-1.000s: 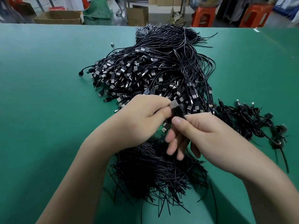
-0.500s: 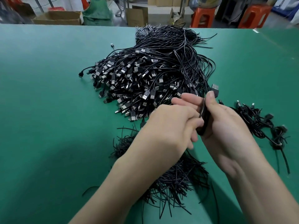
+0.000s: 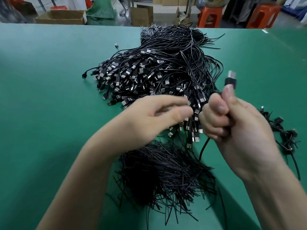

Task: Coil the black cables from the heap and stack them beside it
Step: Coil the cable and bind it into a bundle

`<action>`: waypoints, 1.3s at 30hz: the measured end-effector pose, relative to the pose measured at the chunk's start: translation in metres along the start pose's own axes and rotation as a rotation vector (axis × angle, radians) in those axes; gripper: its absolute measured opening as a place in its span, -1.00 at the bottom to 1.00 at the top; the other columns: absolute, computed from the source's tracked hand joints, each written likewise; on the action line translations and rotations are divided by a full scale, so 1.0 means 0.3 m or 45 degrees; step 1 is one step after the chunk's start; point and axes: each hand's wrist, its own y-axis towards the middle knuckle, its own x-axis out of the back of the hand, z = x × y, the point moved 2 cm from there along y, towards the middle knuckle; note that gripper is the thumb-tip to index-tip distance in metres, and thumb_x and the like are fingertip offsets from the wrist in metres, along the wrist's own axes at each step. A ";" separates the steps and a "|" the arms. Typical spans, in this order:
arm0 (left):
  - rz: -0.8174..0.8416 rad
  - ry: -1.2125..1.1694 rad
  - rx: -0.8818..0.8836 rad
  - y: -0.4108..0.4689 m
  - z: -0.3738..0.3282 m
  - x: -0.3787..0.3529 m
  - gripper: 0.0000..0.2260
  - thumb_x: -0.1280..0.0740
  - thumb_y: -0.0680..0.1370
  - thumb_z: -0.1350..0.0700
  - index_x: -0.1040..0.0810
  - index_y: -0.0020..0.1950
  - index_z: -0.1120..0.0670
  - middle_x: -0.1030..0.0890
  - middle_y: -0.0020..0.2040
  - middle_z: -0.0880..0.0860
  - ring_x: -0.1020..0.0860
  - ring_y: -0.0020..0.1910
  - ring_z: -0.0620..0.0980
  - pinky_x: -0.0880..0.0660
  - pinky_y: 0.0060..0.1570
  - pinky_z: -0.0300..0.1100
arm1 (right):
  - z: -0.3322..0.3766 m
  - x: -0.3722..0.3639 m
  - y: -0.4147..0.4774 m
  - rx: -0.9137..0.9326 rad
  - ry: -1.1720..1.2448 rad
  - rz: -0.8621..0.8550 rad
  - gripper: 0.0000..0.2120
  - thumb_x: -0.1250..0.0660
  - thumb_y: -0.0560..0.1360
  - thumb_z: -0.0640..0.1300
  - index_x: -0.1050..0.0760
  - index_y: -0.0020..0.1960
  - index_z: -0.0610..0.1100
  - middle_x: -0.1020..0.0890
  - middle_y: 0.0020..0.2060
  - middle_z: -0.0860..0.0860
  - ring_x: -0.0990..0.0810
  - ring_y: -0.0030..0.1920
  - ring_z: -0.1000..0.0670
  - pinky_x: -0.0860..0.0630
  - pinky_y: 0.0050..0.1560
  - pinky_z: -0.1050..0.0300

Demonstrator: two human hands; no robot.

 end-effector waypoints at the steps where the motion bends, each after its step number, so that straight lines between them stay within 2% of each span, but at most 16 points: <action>1: -0.049 -0.090 -0.087 -0.001 -0.005 0.007 -0.56 -0.27 0.66 -0.17 -0.50 0.49 -0.05 -0.69 0.24 -0.09 -0.65 0.23 -0.04 -0.59 0.26 0.02 | -0.005 -0.013 -0.004 -0.039 -0.037 0.085 -0.57 -0.10 0.66 0.12 -0.35 -0.34 0.01 -0.23 -0.47 0.11 -0.12 -0.44 0.02 -0.13 -0.45 0.19; 3: -0.060 -0.210 -0.235 0.001 -0.023 -0.010 -0.61 -0.22 0.71 0.04 -0.46 0.53 0.09 -0.66 0.31 -0.10 -0.58 0.35 -0.14 -0.48 0.39 -0.13 | -0.018 -0.039 -0.013 -0.119 -0.071 0.232 -0.59 -0.12 0.64 0.12 -0.33 -0.34 -0.01 -0.22 -0.46 0.09 -0.11 -0.43 -0.01 -0.10 -0.43 0.17; 7: -0.092 -0.310 -0.338 0.013 -0.035 -0.037 -0.76 -0.28 0.68 0.21 -0.65 0.28 0.23 -0.71 -0.13 -0.14 -0.65 -0.01 -0.25 -0.50 0.17 -0.31 | -0.022 -0.065 -0.021 -0.234 0.102 0.418 -0.73 -0.14 0.52 0.01 -0.37 -0.30 -0.07 -0.14 -0.44 0.02 -0.09 -0.42 -0.03 -0.12 -0.39 0.11; 9: -0.108 -0.355 -0.357 0.013 -0.034 -0.028 -0.79 -0.32 0.65 0.21 -0.68 0.11 0.33 -0.69 -0.23 -0.14 -0.66 -0.04 -0.24 -0.51 0.15 -0.31 | -0.019 -0.061 -0.023 -0.252 0.147 0.469 -0.77 -0.16 0.51 -0.01 -0.42 -0.27 -0.08 -0.15 -0.43 0.02 -0.11 -0.42 -0.03 -0.16 -0.39 0.12; 12: -0.100 -0.394 -0.356 0.006 -0.035 -0.009 -0.76 -0.32 0.64 0.19 -0.68 -0.02 0.35 -0.70 -0.24 -0.09 -0.68 -0.02 -0.19 -0.55 0.14 -0.27 | -0.027 -0.054 -0.021 -0.270 0.148 0.517 -0.70 -0.13 0.61 -0.03 -0.52 -0.20 -0.10 -0.20 -0.42 0.04 -0.20 -0.40 0.00 -0.27 -0.36 0.18; 15: -0.113 -0.376 -0.350 0.005 -0.024 0.003 -0.77 -0.35 0.61 0.15 -0.69 0.04 0.31 -0.73 -0.16 -0.05 -0.68 0.01 -0.13 -0.61 0.08 -0.15 | -0.040 -0.052 -0.019 -0.223 0.117 0.535 -0.65 -0.09 0.67 -0.05 -0.58 -0.12 -0.12 -0.29 -0.43 0.06 -0.29 -0.40 0.02 -0.36 -0.33 0.19; 17: -0.121 -0.388 -0.354 0.002 -0.020 0.012 -0.81 -0.37 0.60 0.17 -0.69 0.06 0.27 -0.75 -0.08 0.13 -0.68 0.00 -0.12 -0.58 0.07 -0.27 | -0.045 -0.050 -0.020 -0.174 0.033 0.526 -0.64 -0.10 0.67 -0.02 -0.60 -0.08 -0.13 -0.38 -0.44 0.04 -0.35 -0.39 0.00 -0.40 -0.31 0.19; 19: -0.132 -0.370 -0.359 -0.001 -0.017 0.022 -0.83 -0.39 0.60 0.18 -0.70 0.05 0.27 -0.70 -0.07 0.31 -0.68 -0.04 -0.05 -0.58 0.07 -0.26 | -0.047 -0.050 -0.020 -0.126 -0.105 0.486 -0.64 -0.13 0.66 0.03 -0.63 -0.02 -0.12 -0.48 -0.44 0.02 -0.41 -0.39 -0.02 -0.43 -0.27 0.21; 22: -0.212 -0.314 -0.339 0.006 -0.001 0.025 -0.86 -0.40 0.62 0.20 -0.70 0.01 0.27 -0.68 -0.08 0.30 -0.67 -0.06 0.25 -0.62 0.02 0.12 | -0.046 -0.050 -0.017 -0.077 -0.245 0.379 -0.64 -0.13 0.66 0.06 -0.65 0.00 -0.09 -0.58 -0.44 -0.02 -0.48 -0.38 -0.02 -0.47 -0.26 0.22; 24: -0.255 -0.306 -0.310 0.014 0.003 0.013 -0.83 -0.39 0.63 0.20 -0.67 -0.01 0.31 -0.64 -0.12 0.38 -0.61 -0.14 0.37 -0.59 -0.08 0.23 | -0.045 -0.050 -0.014 -0.059 -0.278 0.285 -0.62 -0.12 0.67 0.02 -0.63 -0.01 -0.16 -0.61 -0.42 -0.06 -0.51 -0.40 0.00 -0.48 -0.31 0.21; 28: -0.358 -0.328 -0.296 0.028 0.004 -0.014 -0.86 -0.39 0.64 0.22 -0.68 -0.03 0.27 -0.68 -0.22 0.21 -0.64 -0.25 0.03 -0.61 -0.16 -0.09 | -0.041 -0.058 -0.012 0.006 -0.273 0.084 -0.70 -0.12 0.71 -0.07 -0.44 0.00 -0.29 -0.67 -0.38 -0.13 -0.53 -0.43 0.02 -0.49 -0.35 0.21; 31: -0.341 -0.435 -0.279 0.034 0.001 -0.035 -0.87 -0.36 0.66 0.24 -0.66 -0.01 0.27 -0.63 -0.32 0.21 -0.64 -0.33 0.25 -0.64 -0.22 0.13 | -0.041 -0.061 -0.013 0.083 -0.253 -0.091 -0.79 -0.21 0.68 -0.12 -0.45 -0.05 -0.23 -0.66 -0.38 -0.11 -0.52 -0.43 0.05 -0.49 -0.36 0.23; 34: -0.423 -0.410 -0.307 0.029 -0.012 -0.034 -0.89 -0.37 0.65 0.25 -0.70 0.01 0.19 -0.66 -0.29 0.17 -0.65 -0.31 -0.05 -0.59 -0.24 -0.19 | -0.044 -0.055 -0.016 0.145 -0.280 -0.255 -0.82 -0.34 0.61 -0.10 -0.58 -0.12 -0.17 -0.67 -0.35 -0.06 -0.55 -0.37 0.06 -0.53 -0.29 0.24; 35: -0.460 -0.339 -0.309 0.030 -0.010 -0.030 -0.89 -0.39 0.64 0.21 -0.72 -0.01 0.13 -0.67 -0.25 0.16 -0.63 -0.29 -0.03 -0.57 -0.24 -0.15 | -0.046 -0.052 -0.019 0.159 -0.307 -0.296 -0.82 -0.37 0.59 -0.08 -0.61 -0.14 -0.14 -0.68 -0.32 -0.05 -0.58 -0.32 0.06 -0.55 -0.24 0.21; 38: -0.485 -0.216 -0.284 0.035 0.003 -0.024 -0.86 -0.42 0.62 0.12 -0.72 -0.04 0.16 -0.66 -0.13 0.33 -0.58 -0.20 0.38 -0.55 -0.15 0.36 | -0.058 -0.051 -0.023 0.182 -0.434 -0.339 -0.79 -0.35 0.60 -0.02 -0.61 -0.11 -0.13 -0.69 -0.19 -0.09 -0.63 -0.15 -0.05 -0.61 -0.05 -0.02; 39: -0.495 -0.212 -0.276 0.036 0.005 -0.024 -0.86 -0.42 0.62 0.13 -0.72 -0.04 0.18 -0.66 -0.13 0.32 -0.58 -0.16 0.39 -0.53 -0.13 0.37 | -0.063 -0.053 -0.023 0.191 -0.469 -0.338 -0.78 -0.32 0.63 -0.02 -0.60 -0.08 -0.14 -0.69 -0.15 -0.09 -0.64 -0.09 -0.09 -0.62 -0.02 -0.01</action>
